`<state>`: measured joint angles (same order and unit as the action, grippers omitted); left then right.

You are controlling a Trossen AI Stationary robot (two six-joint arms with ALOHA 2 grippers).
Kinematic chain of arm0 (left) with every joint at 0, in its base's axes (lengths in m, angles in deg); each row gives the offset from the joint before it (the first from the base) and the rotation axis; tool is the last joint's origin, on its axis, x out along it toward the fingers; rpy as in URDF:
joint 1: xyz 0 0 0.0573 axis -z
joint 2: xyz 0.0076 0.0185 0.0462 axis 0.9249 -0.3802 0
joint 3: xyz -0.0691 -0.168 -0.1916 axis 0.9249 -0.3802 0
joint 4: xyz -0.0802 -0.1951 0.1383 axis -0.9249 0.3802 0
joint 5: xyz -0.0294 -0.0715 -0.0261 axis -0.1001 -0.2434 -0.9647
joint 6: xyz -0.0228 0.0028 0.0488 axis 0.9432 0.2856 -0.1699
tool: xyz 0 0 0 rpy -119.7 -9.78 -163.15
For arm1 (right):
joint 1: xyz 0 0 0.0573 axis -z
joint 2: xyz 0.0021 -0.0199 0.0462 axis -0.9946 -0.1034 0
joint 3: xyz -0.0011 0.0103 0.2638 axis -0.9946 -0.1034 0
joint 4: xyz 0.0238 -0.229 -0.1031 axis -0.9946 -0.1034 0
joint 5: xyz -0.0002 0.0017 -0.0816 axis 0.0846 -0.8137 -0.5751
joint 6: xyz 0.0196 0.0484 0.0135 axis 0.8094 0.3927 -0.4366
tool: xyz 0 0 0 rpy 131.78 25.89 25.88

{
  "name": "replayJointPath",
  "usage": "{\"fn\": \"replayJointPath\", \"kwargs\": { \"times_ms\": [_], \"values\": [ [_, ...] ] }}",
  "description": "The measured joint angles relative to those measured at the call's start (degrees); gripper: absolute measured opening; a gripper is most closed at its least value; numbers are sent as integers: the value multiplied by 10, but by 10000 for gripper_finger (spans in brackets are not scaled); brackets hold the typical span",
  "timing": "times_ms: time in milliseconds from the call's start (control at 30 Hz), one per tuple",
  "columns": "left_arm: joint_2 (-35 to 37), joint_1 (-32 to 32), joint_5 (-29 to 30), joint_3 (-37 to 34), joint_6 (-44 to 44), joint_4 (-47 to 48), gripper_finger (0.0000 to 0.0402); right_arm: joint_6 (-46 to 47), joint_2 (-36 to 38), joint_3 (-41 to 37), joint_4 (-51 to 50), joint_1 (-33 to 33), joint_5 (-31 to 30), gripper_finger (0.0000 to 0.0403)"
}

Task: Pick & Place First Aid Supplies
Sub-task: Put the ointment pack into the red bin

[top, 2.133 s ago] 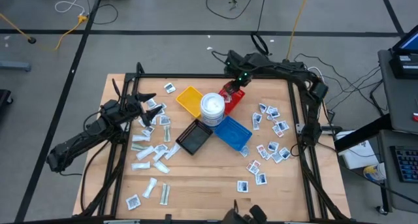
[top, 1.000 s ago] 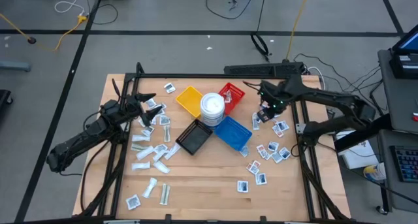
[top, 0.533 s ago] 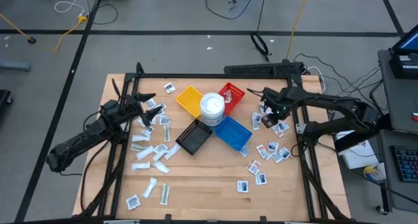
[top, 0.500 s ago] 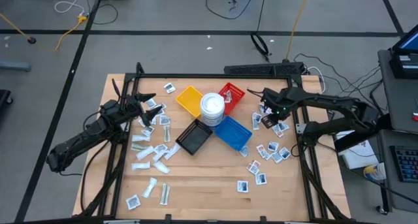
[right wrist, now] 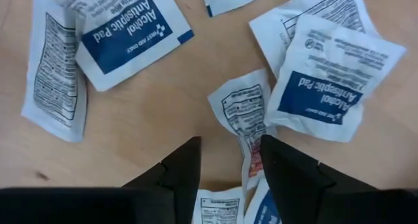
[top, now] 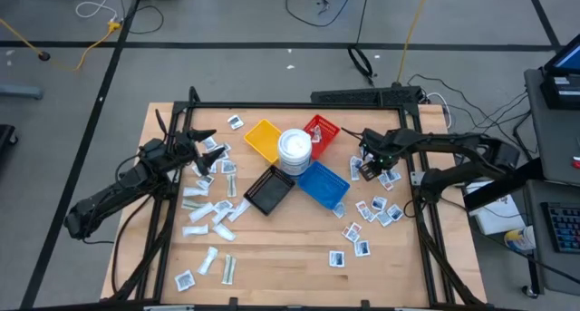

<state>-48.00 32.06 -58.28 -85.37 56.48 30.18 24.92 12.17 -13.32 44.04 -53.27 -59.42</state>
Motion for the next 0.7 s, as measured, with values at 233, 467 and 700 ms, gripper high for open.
{"fn": "replayJointPath", "kwargs": {
  "times_ms": [233, 467, 700],
  "values": [
    [0, 0, 0, 0, 0, 0, 392, 0, -3, -3, -3, 3, 2, 91],
    [0, 0, 0, 0, 0, 0, 392, -4, -3, -4, -4, 2, 4, 8],
    [0, 0, 0, 0, 0, 0, 392, 4, -4, 2, -17, 2, 5, 2]
  ]
}}
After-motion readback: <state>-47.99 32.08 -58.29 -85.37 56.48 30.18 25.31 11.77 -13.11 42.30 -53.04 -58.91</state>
